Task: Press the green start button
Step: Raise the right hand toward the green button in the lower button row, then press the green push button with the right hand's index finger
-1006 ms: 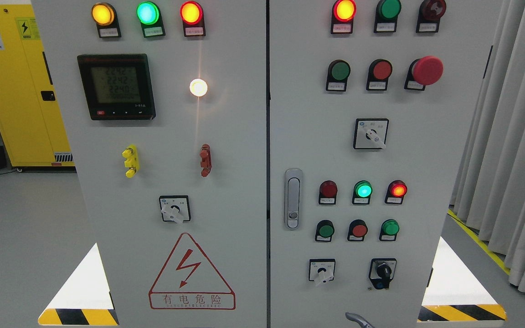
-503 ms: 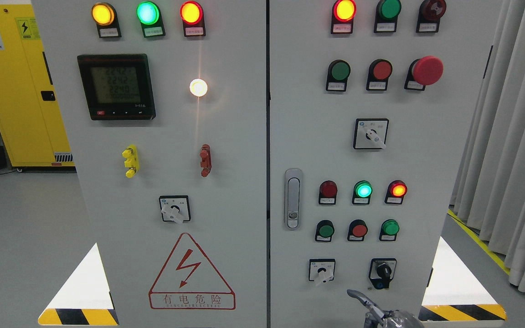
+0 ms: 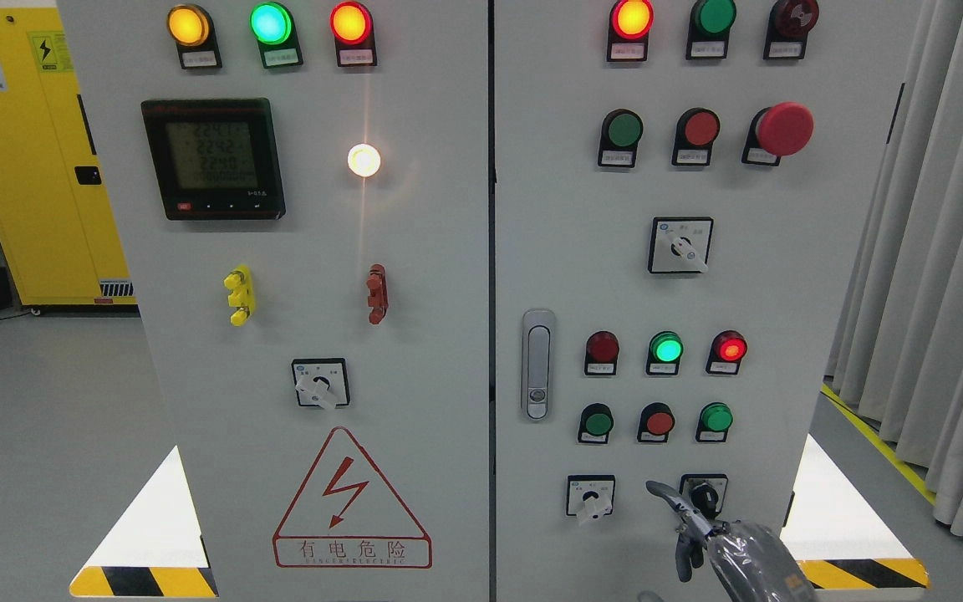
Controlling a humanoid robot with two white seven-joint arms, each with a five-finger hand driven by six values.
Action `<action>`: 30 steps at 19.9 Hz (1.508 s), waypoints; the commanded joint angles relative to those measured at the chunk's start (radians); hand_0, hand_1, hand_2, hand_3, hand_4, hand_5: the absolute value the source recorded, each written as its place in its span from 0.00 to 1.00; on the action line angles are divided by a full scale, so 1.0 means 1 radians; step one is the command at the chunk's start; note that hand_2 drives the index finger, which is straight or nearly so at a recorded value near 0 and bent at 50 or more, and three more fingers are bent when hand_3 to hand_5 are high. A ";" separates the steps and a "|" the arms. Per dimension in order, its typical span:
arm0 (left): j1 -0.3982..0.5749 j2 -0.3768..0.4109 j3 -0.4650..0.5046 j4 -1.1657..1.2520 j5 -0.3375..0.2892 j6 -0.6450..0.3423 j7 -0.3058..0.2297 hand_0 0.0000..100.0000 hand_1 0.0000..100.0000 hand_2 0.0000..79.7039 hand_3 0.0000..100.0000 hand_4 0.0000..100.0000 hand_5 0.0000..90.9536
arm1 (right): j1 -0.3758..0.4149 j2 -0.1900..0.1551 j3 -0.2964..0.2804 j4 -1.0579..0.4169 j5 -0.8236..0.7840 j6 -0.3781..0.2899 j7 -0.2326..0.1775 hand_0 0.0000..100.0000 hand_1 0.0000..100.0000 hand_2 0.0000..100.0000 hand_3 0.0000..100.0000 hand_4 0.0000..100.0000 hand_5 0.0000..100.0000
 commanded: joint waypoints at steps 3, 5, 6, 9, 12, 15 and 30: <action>-0.028 0.000 0.000 -0.026 0.000 0.000 0.000 0.12 0.56 0.00 0.00 0.00 0.00 | -0.072 0.003 0.039 0.029 0.027 0.007 0.015 0.40 0.62 0.00 0.82 0.82 0.92; -0.028 0.000 0.000 -0.026 0.000 0.000 0.000 0.12 0.56 0.00 0.00 0.00 0.00 | -0.088 0.003 0.055 0.028 0.027 0.018 0.015 0.41 0.62 0.00 0.82 0.82 0.92; -0.028 0.000 0.000 -0.026 0.000 0.000 0.000 0.12 0.56 0.00 0.00 0.00 0.00 | -0.089 0.003 0.062 0.028 0.027 0.019 0.017 0.42 0.62 0.00 0.82 0.82 0.92; -0.028 0.000 0.000 -0.026 0.000 0.000 0.000 0.12 0.56 0.00 0.00 0.00 0.00 | -0.100 0.003 0.071 0.025 0.028 0.019 0.017 0.43 0.62 0.00 0.82 0.82 0.92; -0.028 0.000 0.000 -0.026 0.000 0.000 0.000 0.12 0.56 0.00 0.00 0.00 0.00 | -0.112 0.003 0.075 0.025 0.028 0.019 0.023 0.45 0.62 0.00 0.82 0.82 0.92; -0.028 0.000 0.000 -0.026 0.000 0.000 0.000 0.12 0.56 0.00 0.00 0.00 0.00 | -0.118 0.006 0.077 0.026 0.028 0.019 0.052 0.46 0.63 0.00 0.82 0.82 0.92; -0.028 0.000 0.000 -0.026 0.000 0.000 0.000 0.12 0.56 0.00 0.00 0.00 0.00 | -0.169 0.010 0.077 0.084 0.042 0.019 0.054 0.50 0.63 0.00 0.82 0.82 0.92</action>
